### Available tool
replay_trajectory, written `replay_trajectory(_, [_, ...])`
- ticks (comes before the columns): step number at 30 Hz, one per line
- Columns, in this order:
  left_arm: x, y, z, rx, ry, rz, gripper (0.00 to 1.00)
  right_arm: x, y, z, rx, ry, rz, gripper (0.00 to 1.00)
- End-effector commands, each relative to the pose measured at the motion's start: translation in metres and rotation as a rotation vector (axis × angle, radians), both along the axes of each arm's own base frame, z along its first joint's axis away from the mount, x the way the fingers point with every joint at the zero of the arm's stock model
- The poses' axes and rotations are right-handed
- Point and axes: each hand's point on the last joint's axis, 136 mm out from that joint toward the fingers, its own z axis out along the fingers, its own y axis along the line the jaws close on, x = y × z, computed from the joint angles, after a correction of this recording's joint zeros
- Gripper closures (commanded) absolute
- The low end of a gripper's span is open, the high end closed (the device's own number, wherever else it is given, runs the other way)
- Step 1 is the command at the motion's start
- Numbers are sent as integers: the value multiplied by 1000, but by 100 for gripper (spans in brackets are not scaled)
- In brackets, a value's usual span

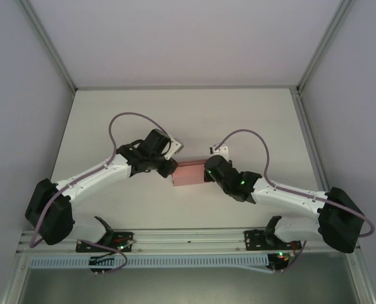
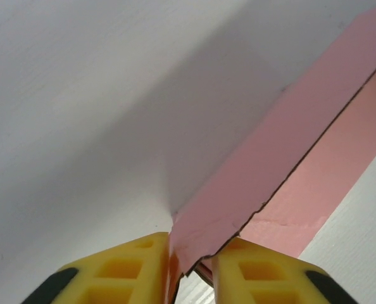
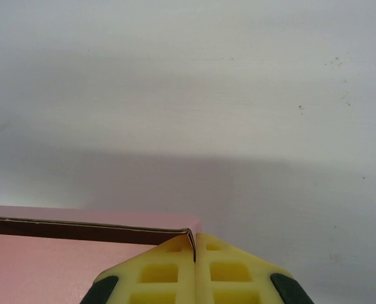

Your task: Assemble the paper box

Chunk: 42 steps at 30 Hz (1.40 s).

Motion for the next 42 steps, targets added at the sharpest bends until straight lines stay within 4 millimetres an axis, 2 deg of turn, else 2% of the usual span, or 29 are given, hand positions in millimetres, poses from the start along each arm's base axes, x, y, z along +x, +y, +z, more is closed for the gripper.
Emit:
replay_trajectory(1, [-7, 5, -4, 20, 60, 70, 71, -16, -16, -28, -138, 86, -19, 100])
replay_trajectory(3, [-9, 6, 0, 9, 62, 86, 68, -17, -18, -30, -155, 87, -33, 100])
replay_trajectory(7, [-18, 10, 3, 2, 81, 100, 72, -19, -15, -30, -164, 84, -26, 100])
replay_trajectory(13, [-16, 9, 11, -11, 57, 115, 73, -20, -13, -29, -164, 80, -14, 100])
replay_trajectory(16, [-14, 8, 10, -8, 56, 119, 80, -21, -13, -30, -166, 81, -15, 100])
replay_trajectory(17, [-14, 7, 9, -7, 58, 120, 84, -21, -12, -30, -164, 82, -13, 100])
replay_trajectory(19, [-12, 7, 8, -10, 69, 140, 98, -21, -12, -30, -164, 81, -20, 100])
replay_trajectory(20, [-13, 5, 8, -22, 82, 153, 100, -21, -12, -29, -167, 79, -22, 100])
replay_trajectory(22, [-17, -2, 13, -74, 119, 164, 100, -22, -12, -30, -186, 75, -32, 100])
replay_trajectory(25, [-19, 0, 17, -123, 159, 235, 100, -25, -11, -35, -215, 80, -56, 100])
replay_trajectory(27, [-20, 0, 18, -165, 211, 286, 100, -28, -8, -34, -224, 65, -76, 100])
replay_trajectory(31, [-22, -12, 25, -276, 276, 322, 100, -33, 3, -33, -228, 42, -89, 100])
replay_trajectory(35, [-18, -11, 20, -264, 271, 338, 100, -33, 1, -33, -238, 35, -126, 100])
replay_trajectory(39, [-18, -1, 3, -214, 274, 386, 100, -33, -1, -30, -230, 26, -142, 100])
replay_trajectory(42, [-20, -5, -4, -243, 291, 390, 100, -34, 2, -30, -198, 23, -135, 100])
